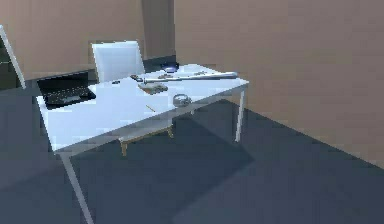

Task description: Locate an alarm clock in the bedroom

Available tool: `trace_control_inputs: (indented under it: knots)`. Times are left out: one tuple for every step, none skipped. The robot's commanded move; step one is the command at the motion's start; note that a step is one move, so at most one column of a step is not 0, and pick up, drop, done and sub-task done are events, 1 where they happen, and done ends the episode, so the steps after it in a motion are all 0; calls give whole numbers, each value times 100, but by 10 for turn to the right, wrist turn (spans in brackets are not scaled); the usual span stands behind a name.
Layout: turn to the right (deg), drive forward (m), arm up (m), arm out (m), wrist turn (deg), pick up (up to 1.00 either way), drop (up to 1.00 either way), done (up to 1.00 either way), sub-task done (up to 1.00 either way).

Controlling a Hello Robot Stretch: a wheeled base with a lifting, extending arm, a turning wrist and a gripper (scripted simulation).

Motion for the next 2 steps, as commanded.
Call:
trace_control_inputs:
  knots:
    - [0, 65, 0, 0, 0, 0, 0, 0, 0]
    - [0, 0, 0, 0, 0, 0, 0, 100, 0]
